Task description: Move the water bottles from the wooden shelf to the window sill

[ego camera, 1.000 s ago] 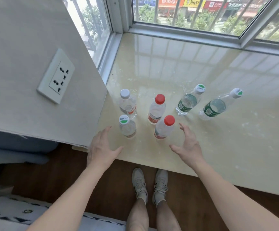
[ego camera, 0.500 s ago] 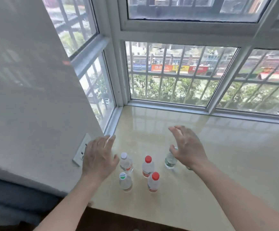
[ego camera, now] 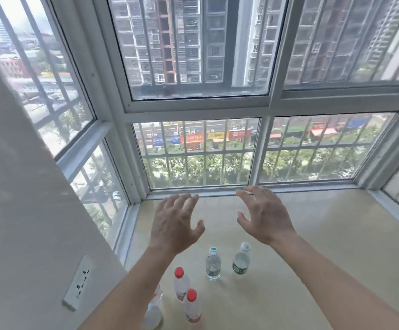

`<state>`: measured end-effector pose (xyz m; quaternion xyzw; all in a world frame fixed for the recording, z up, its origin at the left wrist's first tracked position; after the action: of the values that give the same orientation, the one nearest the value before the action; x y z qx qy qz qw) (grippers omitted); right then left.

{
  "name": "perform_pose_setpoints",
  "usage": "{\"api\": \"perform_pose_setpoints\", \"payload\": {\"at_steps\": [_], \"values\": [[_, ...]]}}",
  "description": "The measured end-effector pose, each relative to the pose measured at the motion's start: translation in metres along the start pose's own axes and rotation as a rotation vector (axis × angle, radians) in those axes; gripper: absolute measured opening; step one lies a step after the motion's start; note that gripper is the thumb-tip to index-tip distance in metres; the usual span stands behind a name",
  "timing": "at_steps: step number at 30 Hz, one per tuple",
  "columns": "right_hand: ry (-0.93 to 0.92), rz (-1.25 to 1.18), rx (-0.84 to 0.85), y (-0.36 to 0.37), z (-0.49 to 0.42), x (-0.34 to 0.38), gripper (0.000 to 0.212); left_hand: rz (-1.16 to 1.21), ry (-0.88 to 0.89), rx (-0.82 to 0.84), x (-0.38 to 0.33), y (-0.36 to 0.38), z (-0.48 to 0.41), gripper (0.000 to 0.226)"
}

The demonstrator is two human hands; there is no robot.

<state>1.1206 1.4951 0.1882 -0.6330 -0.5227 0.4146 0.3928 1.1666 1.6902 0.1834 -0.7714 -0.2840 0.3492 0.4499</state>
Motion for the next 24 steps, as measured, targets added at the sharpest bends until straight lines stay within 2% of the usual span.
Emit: {"api": "perform_pose_setpoints", "payload": {"at_steps": [9, 15, 24], "values": [[0.438, 0.241, -0.022, -0.043, 0.123, -0.116, 0.056, 0.181, 0.45, 0.135, -0.17, 0.062, -0.031, 0.062], [0.718, 0.347, 0.079, -0.07, 0.247, -0.165, 0.055, 0.309, 0.692, 0.264, -0.279, 0.098, 0.002, 0.062], [1.056, 0.44, 0.116, -0.113, 0.39, -0.214, 0.052, 0.417, 0.966, 0.334, -0.415, 0.119, 0.062, 0.064]]}}
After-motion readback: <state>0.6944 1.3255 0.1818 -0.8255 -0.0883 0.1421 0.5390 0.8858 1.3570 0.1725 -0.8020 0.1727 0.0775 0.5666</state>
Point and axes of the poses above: each hand's wrist, its own z-axis away from the middle knuckle, its own y-axis out of the palm, x = y × z, the point moved 9 cm from there along -z, towards the middle knuckle, and after that the axes turned 14 degrees about z, right-handed, at the moved point
